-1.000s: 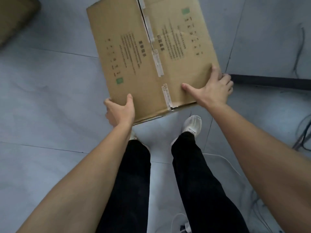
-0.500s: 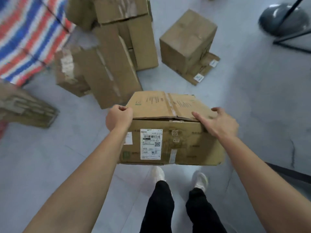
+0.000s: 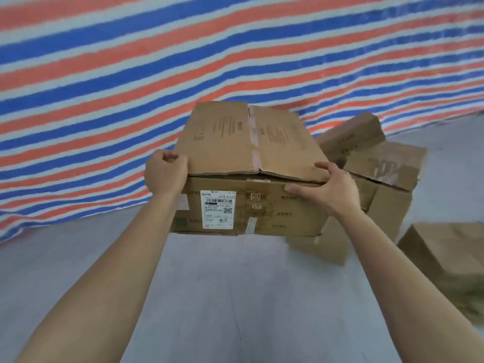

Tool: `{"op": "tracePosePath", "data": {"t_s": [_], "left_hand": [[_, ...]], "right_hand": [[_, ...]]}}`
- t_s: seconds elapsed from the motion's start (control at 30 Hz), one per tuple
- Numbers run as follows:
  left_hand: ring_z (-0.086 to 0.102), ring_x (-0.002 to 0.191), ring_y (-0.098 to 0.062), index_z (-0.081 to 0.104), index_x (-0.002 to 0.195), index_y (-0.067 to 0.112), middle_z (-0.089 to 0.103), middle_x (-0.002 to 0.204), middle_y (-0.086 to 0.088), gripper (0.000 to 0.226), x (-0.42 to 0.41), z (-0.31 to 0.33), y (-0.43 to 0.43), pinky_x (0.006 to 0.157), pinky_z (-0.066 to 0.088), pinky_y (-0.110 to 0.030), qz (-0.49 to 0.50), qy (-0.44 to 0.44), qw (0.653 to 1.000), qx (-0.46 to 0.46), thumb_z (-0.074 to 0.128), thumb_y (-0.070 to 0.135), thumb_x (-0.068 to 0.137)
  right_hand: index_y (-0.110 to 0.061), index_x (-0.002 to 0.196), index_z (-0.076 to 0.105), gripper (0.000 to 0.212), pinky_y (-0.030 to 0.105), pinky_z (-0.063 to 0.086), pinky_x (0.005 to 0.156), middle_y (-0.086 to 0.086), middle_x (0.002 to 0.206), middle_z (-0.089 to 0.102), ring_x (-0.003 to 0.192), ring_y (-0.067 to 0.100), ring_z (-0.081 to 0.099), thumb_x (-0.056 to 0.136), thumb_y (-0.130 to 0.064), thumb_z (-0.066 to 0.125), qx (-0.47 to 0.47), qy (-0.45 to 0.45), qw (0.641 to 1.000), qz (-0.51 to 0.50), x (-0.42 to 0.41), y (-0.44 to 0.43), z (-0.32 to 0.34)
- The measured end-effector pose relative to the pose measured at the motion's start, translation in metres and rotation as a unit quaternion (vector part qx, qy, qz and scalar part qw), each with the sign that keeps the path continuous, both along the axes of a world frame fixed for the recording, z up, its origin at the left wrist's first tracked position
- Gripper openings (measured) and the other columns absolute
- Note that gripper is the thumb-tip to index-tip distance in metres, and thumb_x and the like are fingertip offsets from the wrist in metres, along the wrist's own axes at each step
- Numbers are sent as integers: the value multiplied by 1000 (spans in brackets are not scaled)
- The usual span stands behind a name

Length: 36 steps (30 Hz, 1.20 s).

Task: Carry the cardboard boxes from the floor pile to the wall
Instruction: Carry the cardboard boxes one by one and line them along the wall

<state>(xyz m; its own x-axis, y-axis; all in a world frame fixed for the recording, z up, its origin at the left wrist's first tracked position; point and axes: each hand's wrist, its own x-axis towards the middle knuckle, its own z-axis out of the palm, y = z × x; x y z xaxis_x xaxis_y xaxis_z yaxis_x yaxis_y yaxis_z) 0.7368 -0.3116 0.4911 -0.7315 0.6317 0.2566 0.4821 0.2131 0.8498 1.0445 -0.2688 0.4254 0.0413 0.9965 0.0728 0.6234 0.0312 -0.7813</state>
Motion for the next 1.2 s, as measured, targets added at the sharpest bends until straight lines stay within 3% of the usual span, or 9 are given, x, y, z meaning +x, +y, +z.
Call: {"op": "tracePosePath", "data": {"t_s": [0.13,0.23,0.33,0.43,0.6,0.77,0.93,1.03,1.2], "left_hand": [[58,95,-13,63,101,22,62,96,7,21,-120,40,-59,78,50,-33,36,-101,992,65,68,29,82],[62,93,-16,68,87,26,67,91,5,17,-220,52,-113,87,54,-43,78,-142,982,99,69,37,74],[67,89,-22,66,78,27,71,85,3,23,-311,48,-165,88,56,-49,146,-178,967,112,65,45,64],[67,87,-23,64,76,26,70,83,3,18,-384,38,-219,88,55,-50,205,-202,952,108,63,42,69],[66,89,-17,68,84,30,71,90,9,23,-494,20,-281,91,54,-45,292,-201,927,121,65,51,74],[65,88,-20,66,89,27,70,91,5,29,-607,7,-318,90,53,-45,372,-167,906,114,57,53,79],[57,82,-17,64,90,24,64,85,7,19,-731,8,-344,77,42,-34,461,-122,874,94,56,40,87],[59,79,-20,64,83,21,64,79,4,18,-798,19,-382,72,44,-33,511,-112,846,107,58,38,84],[51,71,-17,64,83,18,60,76,3,16,-893,31,-483,65,39,-31,626,-86,763,135,59,33,84]], "right_hand": [[-36,130,52,101,43,52,97,-7,128,57,117,17,54,47,-89,74,108,41,993,36,-121,-5,56],[-32,118,55,89,35,50,88,-9,114,59,106,15,56,50,-84,77,158,63,984,58,-234,-19,90],[-28,107,53,80,31,44,76,-7,104,59,98,16,56,53,-83,76,155,70,980,104,-345,-35,104],[-30,109,51,89,31,47,71,-9,101,61,94,15,60,47,-92,70,123,50,977,169,-447,-58,100],[-30,108,55,85,32,50,73,-8,102,62,98,17,60,50,-89,71,127,44,961,240,-602,-82,94],[-37,105,52,89,36,55,77,-10,100,62,99,16,59,42,-98,62,123,55,942,307,-764,-90,74],[-35,106,52,84,37,56,79,-10,101,62,98,15,61,48,-93,68,92,77,916,383,-939,-98,50],[-36,106,50,81,37,56,82,-12,102,61,98,13,61,50,-91,69,73,85,892,437,-1045,-125,53],[-37,111,48,77,38,53,96,-16,111,58,104,10,58,57,-87,70,92,94,819,558,-1218,-221,62]]}}
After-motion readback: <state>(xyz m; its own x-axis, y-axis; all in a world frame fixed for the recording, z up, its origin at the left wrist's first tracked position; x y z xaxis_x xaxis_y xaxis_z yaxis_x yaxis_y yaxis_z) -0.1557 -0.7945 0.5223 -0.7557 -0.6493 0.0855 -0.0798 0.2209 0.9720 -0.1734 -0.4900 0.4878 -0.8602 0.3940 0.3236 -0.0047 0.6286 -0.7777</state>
